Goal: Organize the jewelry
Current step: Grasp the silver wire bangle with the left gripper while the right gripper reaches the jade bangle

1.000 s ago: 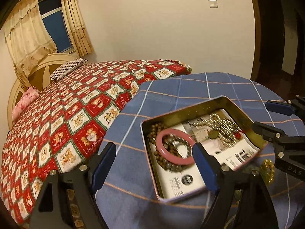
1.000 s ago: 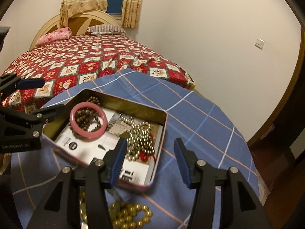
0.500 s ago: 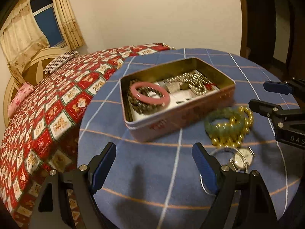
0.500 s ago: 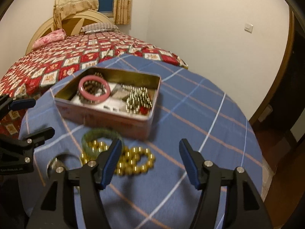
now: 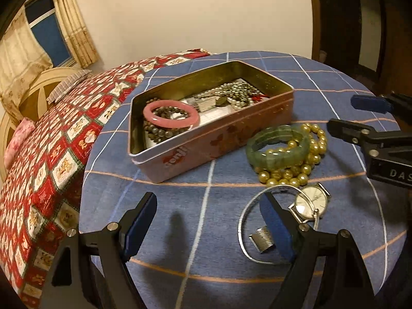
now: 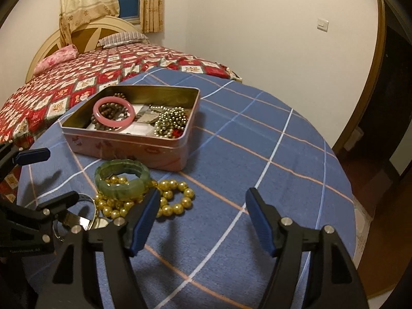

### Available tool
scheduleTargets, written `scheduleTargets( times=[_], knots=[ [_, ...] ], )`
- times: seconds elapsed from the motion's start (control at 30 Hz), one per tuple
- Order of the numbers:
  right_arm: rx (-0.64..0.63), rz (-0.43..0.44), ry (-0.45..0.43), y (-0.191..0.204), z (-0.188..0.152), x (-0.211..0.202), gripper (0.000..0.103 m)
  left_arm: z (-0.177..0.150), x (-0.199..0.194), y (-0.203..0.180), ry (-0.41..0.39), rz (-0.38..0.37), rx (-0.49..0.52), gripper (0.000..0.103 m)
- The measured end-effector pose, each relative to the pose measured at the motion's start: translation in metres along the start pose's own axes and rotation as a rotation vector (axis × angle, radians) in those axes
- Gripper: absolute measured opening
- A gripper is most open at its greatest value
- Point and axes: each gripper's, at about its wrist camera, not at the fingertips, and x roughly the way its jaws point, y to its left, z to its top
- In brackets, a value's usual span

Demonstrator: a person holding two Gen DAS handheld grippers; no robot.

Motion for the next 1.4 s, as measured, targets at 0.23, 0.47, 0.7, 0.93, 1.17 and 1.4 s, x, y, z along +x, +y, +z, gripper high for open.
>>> scheduleTargets(
  times=[0.23,0.47,0.7,0.93,1.17,1.4],
  knots=[
    [0.014,0.003,-0.004,-0.001,-0.001,0.000,0.072,-0.003,0.006,-0.008,0.033,-0.054,0.025,0.067],
    [0.011,0.000,-0.007,0.000,-0.001,0.000,0.075,0.004,0.005,0.010,0.043,-0.084,-0.039,0.065],
    [0.015,0.003,-0.005,-0.001,-0.001,0.001,0.076,0.003,0.006,0.002,0.058,-0.095,0.021,0.058],
    [-0.001,-0.003,-0.003,0.001,0.000,0.002,0.076,0.002,0.011,-0.013,0.054,-0.139,0.062,0.027],
    [0.037,0.030,-0.009,-0.003,0.002,0.000,0.076,0.002,0.001,-0.004,0.021,-0.122,0.055,0.002],
    [0.016,0.093,-0.002,0.017,0.015,0.002,0.075,0.003,-0.012,0.031,-0.021,-0.103,-0.046,0.002]
  ],
)
